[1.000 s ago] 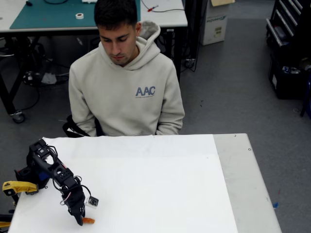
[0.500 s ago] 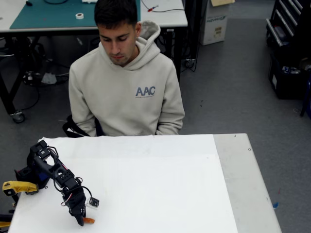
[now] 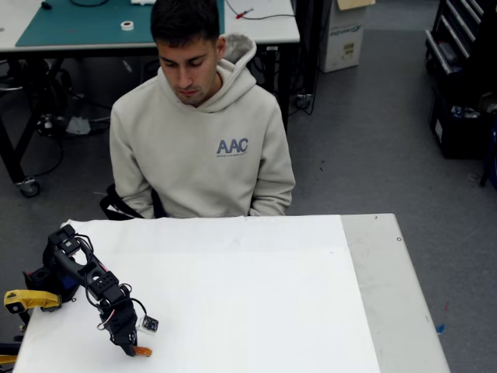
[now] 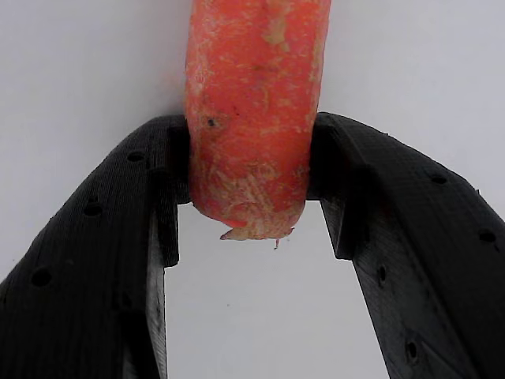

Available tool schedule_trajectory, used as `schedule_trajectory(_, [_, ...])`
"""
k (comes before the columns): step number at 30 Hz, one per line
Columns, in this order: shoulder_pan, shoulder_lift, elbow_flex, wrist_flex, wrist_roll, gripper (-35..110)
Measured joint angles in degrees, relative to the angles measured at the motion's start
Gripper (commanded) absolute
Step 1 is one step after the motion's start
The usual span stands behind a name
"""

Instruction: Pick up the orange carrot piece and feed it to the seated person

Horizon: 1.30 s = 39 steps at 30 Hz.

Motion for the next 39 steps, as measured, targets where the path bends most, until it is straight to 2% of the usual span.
schedule_trajectory(16, [-0.79, 1.14, 0.0, 0.0, 0.0, -3])
schedule_trajectory(26, [-12.39, 7.47, 0.09, 0.09, 0.53, -3])
schedule_trajectory(31, [-16.44, 8.09, 0.09, 0.97, 5.8, -3])
schedule_trajectory(39, [-26.89, 8.44, 0.09, 8.79, 17.23, -3])
